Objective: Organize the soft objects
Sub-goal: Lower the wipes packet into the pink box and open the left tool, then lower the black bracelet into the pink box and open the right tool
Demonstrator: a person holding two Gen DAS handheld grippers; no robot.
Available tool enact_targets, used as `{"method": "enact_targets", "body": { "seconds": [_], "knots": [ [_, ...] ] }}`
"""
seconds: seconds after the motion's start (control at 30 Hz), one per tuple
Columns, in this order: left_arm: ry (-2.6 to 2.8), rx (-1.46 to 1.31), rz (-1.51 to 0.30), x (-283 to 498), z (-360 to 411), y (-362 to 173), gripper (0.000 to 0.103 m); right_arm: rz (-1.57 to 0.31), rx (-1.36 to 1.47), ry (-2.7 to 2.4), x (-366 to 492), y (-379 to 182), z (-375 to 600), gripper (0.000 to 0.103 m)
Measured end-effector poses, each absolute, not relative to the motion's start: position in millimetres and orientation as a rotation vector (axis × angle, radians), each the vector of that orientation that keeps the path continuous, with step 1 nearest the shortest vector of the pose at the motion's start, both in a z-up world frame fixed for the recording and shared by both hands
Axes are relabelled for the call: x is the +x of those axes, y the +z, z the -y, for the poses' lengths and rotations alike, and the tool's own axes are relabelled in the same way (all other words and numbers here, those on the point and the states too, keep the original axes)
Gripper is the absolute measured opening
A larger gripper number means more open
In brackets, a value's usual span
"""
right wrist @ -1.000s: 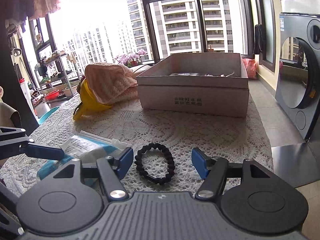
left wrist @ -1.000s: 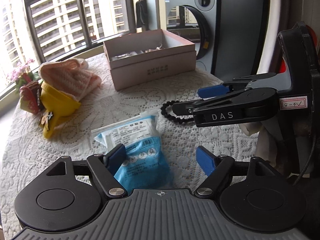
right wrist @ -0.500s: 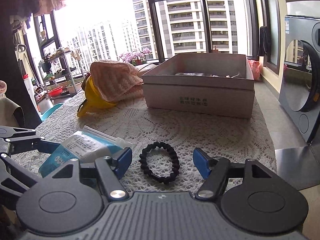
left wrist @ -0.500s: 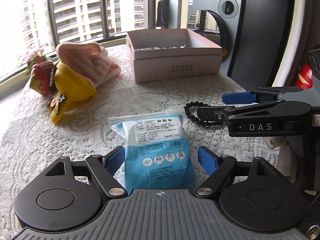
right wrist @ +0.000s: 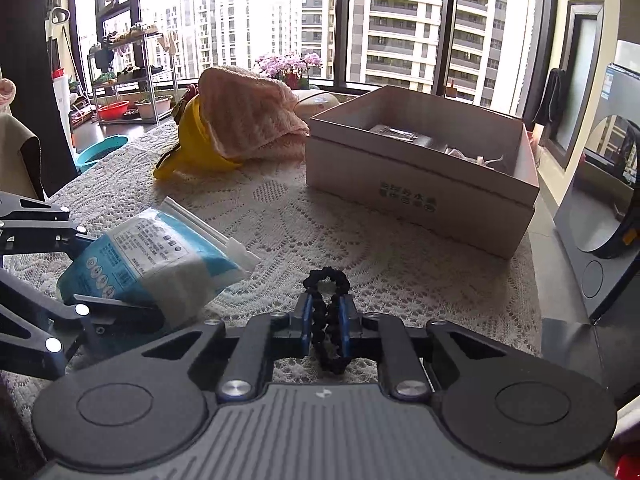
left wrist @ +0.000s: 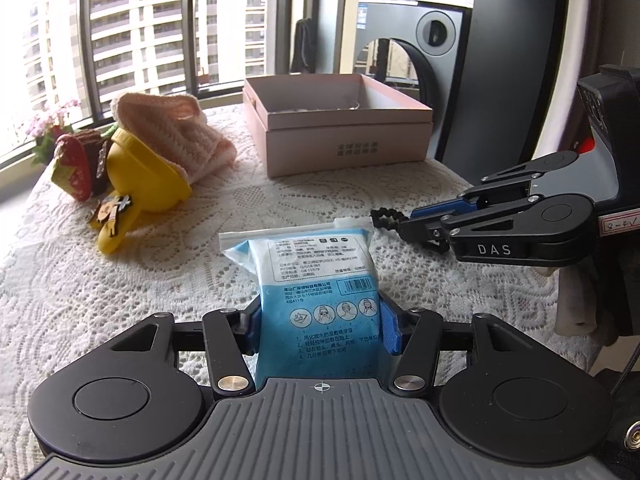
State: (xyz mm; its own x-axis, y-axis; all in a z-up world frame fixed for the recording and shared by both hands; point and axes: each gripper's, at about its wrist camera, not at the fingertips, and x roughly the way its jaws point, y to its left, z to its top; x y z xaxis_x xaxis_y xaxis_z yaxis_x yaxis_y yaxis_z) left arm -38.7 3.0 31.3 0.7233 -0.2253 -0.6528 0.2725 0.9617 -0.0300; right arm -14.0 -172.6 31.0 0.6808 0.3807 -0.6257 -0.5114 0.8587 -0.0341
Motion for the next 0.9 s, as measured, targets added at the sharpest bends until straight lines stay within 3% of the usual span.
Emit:
{"method": "enact_targets", "body": {
  "seconds": [0.23, 0.47, 0.57, 0.73, 0.9],
  "knots": [
    [-0.352, 0.048, -0.634, -20, -7, 58, 0.059, -0.591, -0.175, 0.477, -24, 61, 200, 0.014],
    [-0.418, 0.043, -0.407, 82, 11, 125, 0.061, -0.583, -0.133, 0.412, -11, 66, 212, 0.014],
    [-0.471, -0.056, -0.482, 149, 28, 125, 0.061, -0.603, -0.114, 0.398, -4, 62, 215, 0.014],
    [-0.473, -0.027, -0.733, 222, 60, 67, 0.061, -0.629, -0.132, 0.355, 6, 58, 223, 0.014],
    [-0.496, -0.045, -0.664, 210, 44, 67, 0.06, -0.628, -0.097, 0.372, 31, 78, 234, 0.014]
  ]
}}
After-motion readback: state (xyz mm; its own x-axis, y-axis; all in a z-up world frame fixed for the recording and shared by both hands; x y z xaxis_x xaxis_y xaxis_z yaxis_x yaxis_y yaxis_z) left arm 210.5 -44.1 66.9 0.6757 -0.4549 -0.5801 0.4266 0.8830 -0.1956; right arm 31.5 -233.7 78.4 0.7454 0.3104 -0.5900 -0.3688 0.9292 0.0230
